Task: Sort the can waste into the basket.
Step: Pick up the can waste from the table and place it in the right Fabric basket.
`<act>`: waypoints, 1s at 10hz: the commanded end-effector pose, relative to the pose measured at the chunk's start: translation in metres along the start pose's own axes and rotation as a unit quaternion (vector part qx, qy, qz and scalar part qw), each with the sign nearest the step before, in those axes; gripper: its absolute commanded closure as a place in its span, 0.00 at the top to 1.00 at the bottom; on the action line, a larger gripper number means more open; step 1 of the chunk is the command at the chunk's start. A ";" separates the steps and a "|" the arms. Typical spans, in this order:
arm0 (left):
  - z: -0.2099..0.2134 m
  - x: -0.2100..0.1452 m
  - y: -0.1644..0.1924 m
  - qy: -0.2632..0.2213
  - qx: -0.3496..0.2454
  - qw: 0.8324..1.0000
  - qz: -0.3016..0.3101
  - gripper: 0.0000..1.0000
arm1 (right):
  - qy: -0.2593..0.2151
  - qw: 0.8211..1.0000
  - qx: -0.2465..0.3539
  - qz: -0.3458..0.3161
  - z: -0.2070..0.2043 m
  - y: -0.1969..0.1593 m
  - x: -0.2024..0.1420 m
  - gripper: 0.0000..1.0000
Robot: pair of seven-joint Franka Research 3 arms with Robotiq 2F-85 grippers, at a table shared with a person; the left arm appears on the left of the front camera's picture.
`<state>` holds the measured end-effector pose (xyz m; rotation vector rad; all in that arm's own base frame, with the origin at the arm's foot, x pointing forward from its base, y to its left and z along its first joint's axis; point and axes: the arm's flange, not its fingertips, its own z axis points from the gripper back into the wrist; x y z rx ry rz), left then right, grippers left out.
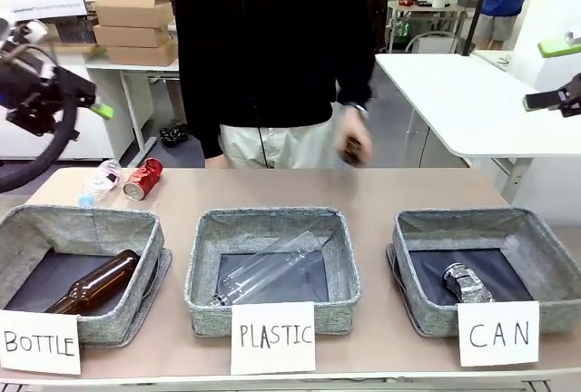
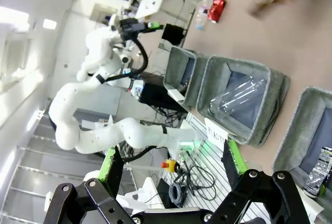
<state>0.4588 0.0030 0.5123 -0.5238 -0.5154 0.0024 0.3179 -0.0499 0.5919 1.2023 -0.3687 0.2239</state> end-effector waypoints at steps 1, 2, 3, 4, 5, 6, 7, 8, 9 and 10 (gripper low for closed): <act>0.025 -0.014 -0.001 0.009 -0.035 0.999 -0.007 1.00 | 0.003 1.000 0.000 0.009 0.001 0.000 0.000 1.00; 0.025 -0.014 -0.001 0.009 -0.035 0.999 -0.007 1.00 | 0.003 1.000 0.000 0.009 0.001 0.000 0.000 1.00; 0.025 -0.014 -0.001 0.009 -0.035 0.999 -0.007 1.00 | 0.003 1.000 0.000 0.009 0.001 0.000 0.000 1.00; 0.025 -0.014 -0.001 0.009 -0.035 0.999 -0.007 1.00 | 0.003 1.000 0.000 0.009 0.001 0.000 0.000 1.00; 0.012 -0.004 -0.001 0.003 -0.027 1.000 -0.001 1.00 | 0.003 1.000 0.000 0.009 0.001 0.000 0.000 1.00; -0.004 0.019 0.000 -0.062 0.023 0.997 0.044 1.00 | 0.003 1.000 0.000 0.009 0.001 0.000 0.000 1.00; -0.025 0.036 0.004 -0.060 0.060 0.995 0.050 1.00 | 0.003 1.000 0.000 0.009 0.001 0.000 0.000 1.00; -0.028 0.038 0.006 -0.036 0.029 0.998 0.040 1.00 | 0.003 1.000 0.000 0.009 0.001 0.000 0.000 1.00; -0.019 0.038 0.013 -0.002 -0.008 0.999 0.048 1.00 | 0.003 1.000 0.000 0.009 0.001 0.000 0.000 1.00; 0.000 0.038 0.021 0.045 -0.070 0.995 0.047 1.00 | 0.003 1.000 0.000 0.009 0.001 0.000 0.000 1.00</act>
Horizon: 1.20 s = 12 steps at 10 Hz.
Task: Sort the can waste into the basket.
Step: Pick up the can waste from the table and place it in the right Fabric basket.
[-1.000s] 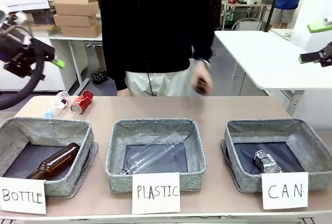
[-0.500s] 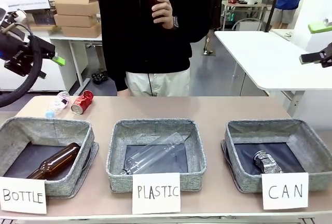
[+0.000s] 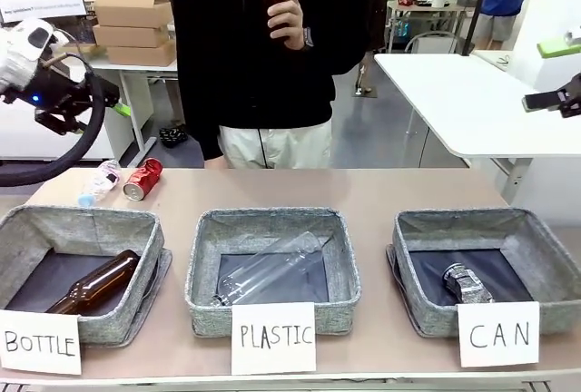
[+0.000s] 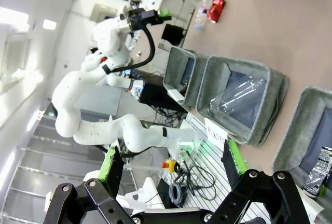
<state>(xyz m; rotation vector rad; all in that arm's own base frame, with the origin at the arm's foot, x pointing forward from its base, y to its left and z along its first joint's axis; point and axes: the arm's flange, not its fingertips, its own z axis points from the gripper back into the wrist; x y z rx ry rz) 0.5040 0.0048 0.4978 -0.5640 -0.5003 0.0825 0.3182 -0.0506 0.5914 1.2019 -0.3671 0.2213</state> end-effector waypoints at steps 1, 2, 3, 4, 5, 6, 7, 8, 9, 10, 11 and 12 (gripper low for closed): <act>0.068 0.005 0.024 0.073 -0.104 0.992 0.003 1.00 | 0.003 1.000 0.000 0.011 0.001 0.001 0.000 1.00; 0.120 0.001 0.051 0.050 -0.124 0.991 0.030 1.00 | 0.003 1.000 0.000 0.011 0.001 0.001 0.000 1.00; 0.183 -0.013 0.085 0.054 -0.183 0.981 0.033 1.00 | 0.003 1.000 0.000 0.011 0.001 0.001 0.000 1.00; 0.220 -0.028 0.113 0.046 -0.241 0.969 0.035 1.00 | 0.003 1.000 0.000 0.011 0.001 0.001 0.000 1.00; 0.237 -0.038 0.135 0.021 -0.310 0.950 0.043 1.00 | 0.003 1.000 0.000 0.011 0.001 0.001 0.000 1.00; 0.239 -0.041 0.152 0.023 -0.363 0.930 0.050 1.00 | 0.003 1.000 0.000 0.011 0.001 0.001 0.000 1.00; 0.228 -0.035 0.165 0.012 -0.358 0.927 0.113 1.00 | 0.003 1.000 0.000 0.011 0.001 0.001 0.000 1.00; 0.269 -0.068 0.138 0.005 -0.301 0.953 0.044 1.00 | 0.003 1.000 0.000 0.011 0.001 0.001 0.000 1.00; 0.269 -0.068 0.138 0.005 -0.301 0.953 0.044 1.00 | 0.003 1.000 0.000 0.011 0.001 0.001 0.000 1.00; 0.269 -0.068 0.138 0.005 -0.301 0.953 0.044 1.00 | 0.003 1.000 0.000 0.011 0.001 0.001 0.000 1.00; 0.269 -0.068 0.138 0.005 -0.301 0.953 0.044 1.00 | 0.003 1.000 0.000 0.011 0.001 0.001 0.000 1.00; 0.269 -0.068 0.138 0.005 -0.301 0.953 0.044 1.00 | 0.003 1.000 0.000 0.011 0.001 0.001 0.000 1.00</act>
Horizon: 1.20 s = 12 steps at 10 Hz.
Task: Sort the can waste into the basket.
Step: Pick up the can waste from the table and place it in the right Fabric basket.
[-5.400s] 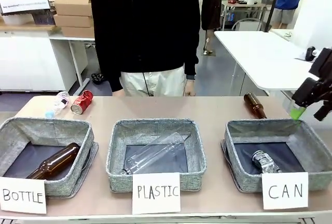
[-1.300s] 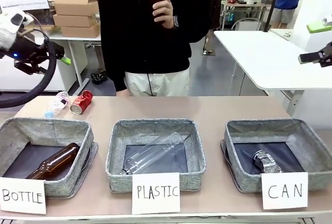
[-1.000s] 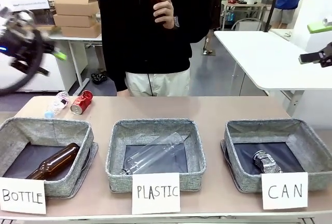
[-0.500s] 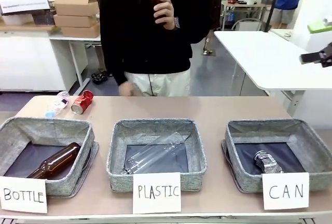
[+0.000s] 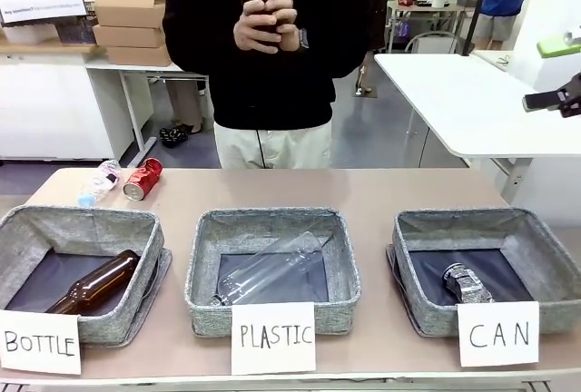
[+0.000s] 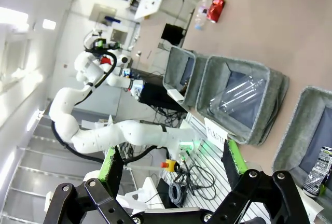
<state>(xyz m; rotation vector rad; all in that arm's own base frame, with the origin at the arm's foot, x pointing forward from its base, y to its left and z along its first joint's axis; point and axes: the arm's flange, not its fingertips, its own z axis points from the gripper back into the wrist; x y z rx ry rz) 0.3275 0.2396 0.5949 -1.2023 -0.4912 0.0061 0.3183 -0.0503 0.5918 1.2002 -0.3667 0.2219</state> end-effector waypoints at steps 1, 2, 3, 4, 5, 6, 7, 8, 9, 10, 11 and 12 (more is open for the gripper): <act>0.000 -0.004 0.003 0.001 0.009 1.000 0.000 1.00 | 0.003 1.000 0.001 0.010 0.001 0.001 0.000 1.00; 0.000 -0.004 0.003 0.001 0.009 1.000 0.000 1.00 | 0.003 1.000 0.001 0.010 0.001 0.001 0.000 1.00; 0.000 -0.004 0.003 0.001 0.009 1.000 0.000 1.00 | 0.003 1.000 0.001 0.010 0.001 0.001 0.000 1.00; 0.000 -0.004 0.003 0.001 0.009 1.000 0.000 1.00 | 0.003 1.000 0.001 0.010 0.001 0.001 0.000 1.00; 0.000 -0.004 0.003 0.001 0.009 1.000 0.000 1.00 | 0.003 1.000 0.001 0.010 0.001 0.001 0.000 1.00; 0.000 -0.004 0.003 0.001 0.009 1.000 0.000 1.00 | 0.003 1.000 0.001 0.010 0.001 0.001 0.000 1.00; 0.000 -0.004 0.003 0.001 0.009 1.000 0.000 1.00 | 0.003 1.000 0.001 0.010 0.001 0.001 0.000 1.00; 0.000 -0.004 0.003 0.001 0.009 1.000 0.000 1.00 | 0.003 1.000 0.001 0.010 0.001 0.001 0.000 1.00; 0.000 -0.004 0.003 0.001 0.009 1.000 0.000 1.00 | 0.003 1.000 0.001 0.010 0.001 0.001 0.000 1.00; 0.000 -0.004 0.003 0.001 0.009 1.000 0.000 1.00 | 0.003 1.000 0.001 0.010 0.001 0.001 0.000 1.00; 0.000 -0.004 0.003 0.001 0.009 1.000 0.000 1.00 | 0.003 1.000 0.001 0.010 0.001 0.001 0.000 1.00; 0.000 -0.004 0.003 0.001 0.009 1.000 0.000 1.00 | 0.003 1.000 0.001 0.010 0.001 0.001 0.000 1.00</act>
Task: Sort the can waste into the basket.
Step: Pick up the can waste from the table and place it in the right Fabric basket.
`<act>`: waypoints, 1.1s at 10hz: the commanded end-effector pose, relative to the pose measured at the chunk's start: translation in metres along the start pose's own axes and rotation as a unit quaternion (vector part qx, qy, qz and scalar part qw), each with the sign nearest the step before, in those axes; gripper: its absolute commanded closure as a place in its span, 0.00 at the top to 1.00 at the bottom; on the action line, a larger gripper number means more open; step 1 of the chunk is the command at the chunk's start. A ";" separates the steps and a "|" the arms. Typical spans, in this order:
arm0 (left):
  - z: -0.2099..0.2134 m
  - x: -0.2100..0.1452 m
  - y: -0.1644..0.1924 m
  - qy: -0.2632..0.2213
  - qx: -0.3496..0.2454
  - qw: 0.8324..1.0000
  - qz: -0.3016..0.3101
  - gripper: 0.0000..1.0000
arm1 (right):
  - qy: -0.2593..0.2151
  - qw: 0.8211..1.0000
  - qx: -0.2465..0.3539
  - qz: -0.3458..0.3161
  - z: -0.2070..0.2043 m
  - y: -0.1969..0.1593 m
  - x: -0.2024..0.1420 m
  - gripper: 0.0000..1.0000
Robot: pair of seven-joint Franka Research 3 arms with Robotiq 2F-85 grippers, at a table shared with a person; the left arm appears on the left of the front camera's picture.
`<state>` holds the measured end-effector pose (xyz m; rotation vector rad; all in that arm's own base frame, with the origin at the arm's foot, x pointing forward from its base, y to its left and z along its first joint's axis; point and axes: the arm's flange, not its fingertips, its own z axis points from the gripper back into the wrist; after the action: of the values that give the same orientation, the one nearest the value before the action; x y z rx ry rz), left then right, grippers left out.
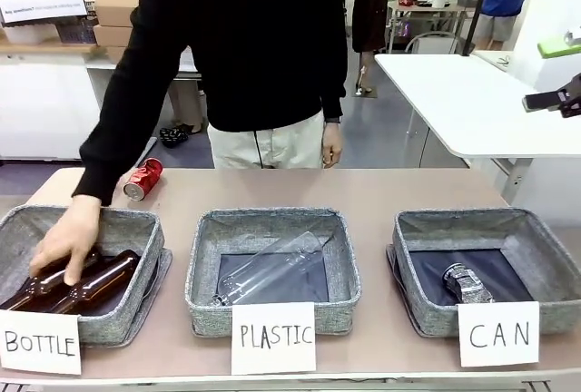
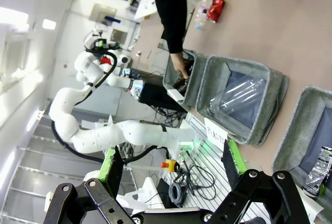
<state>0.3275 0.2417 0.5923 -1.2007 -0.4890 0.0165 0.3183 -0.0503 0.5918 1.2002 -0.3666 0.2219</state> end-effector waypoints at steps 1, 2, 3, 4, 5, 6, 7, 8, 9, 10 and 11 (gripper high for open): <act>-0.001 -0.003 0.000 0.002 0.007 1.000 -0.005 1.00 | 0.003 1.000 0.001 0.010 0.001 0.001 0.000 1.00; -0.001 -0.003 0.000 0.002 0.007 1.000 -0.005 1.00 | 0.003 1.000 0.001 0.010 0.001 0.001 0.000 1.00; -0.001 -0.003 0.000 0.002 0.007 1.000 -0.005 1.00 | 0.003 1.000 0.001 0.010 0.001 0.001 0.000 1.00; -0.001 -0.003 0.000 0.002 0.007 1.000 -0.005 1.00 | 0.003 1.000 0.001 0.010 0.001 0.001 0.000 1.00; 0.000 0.000 0.000 0.000 0.000 1.000 0.000 1.00 | 0.003 1.000 0.001 0.010 0.001 0.001 0.000 1.00; -0.038 0.021 0.002 0.093 0.062 0.993 -0.020 1.00 | 0.003 1.000 0.001 0.010 0.001 0.001 0.000 1.00; -0.086 0.053 0.013 0.160 0.120 0.979 -0.034 1.00 | 0.003 1.000 0.001 0.010 0.001 0.001 0.000 1.00; -0.137 0.083 0.029 0.185 0.184 0.964 -0.046 1.00 | 0.003 1.000 0.001 0.010 0.001 0.001 0.000 1.00; -0.191 0.104 0.043 0.216 0.231 0.946 -0.070 1.00 | 0.003 1.000 0.001 0.010 0.001 0.001 0.000 1.00; -0.233 0.114 0.055 0.231 0.255 0.936 -0.076 1.00 | 0.003 1.000 0.001 0.010 0.001 0.001 0.000 1.00; -0.274 0.114 0.070 0.236 0.289 0.924 -0.087 1.00 | 0.003 1.000 0.001 0.010 0.001 0.001 0.000 1.00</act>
<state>0.5412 0.0451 0.5004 -0.6224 -0.1626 -0.2789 0.3185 -0.0496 0.5915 1.1991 -0.3652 0.2223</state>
